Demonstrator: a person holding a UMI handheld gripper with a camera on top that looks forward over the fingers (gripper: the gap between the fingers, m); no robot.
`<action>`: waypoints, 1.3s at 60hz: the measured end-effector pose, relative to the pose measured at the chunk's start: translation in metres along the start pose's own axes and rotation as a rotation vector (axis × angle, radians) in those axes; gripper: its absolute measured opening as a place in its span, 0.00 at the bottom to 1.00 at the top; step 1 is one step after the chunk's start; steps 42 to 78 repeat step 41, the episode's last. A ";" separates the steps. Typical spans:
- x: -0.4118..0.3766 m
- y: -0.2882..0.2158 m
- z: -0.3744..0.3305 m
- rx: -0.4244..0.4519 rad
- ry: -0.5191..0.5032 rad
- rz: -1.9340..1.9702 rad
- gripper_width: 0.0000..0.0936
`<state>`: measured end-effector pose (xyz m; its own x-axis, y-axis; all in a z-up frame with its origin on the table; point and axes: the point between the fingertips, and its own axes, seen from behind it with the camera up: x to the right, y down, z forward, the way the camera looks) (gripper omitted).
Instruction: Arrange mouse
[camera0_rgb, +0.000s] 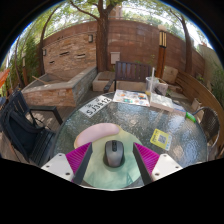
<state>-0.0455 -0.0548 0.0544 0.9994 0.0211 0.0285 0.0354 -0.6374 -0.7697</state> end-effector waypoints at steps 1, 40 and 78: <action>-0.001 -0.002 -0.008 0.000 0.007 -0.006 0.91; -0.034 -0.008 -0.192 -0.028 0.095 -0.040 0.91; -0.034 -0.008 -0.193 -0.028 0.096 -0.039 0.91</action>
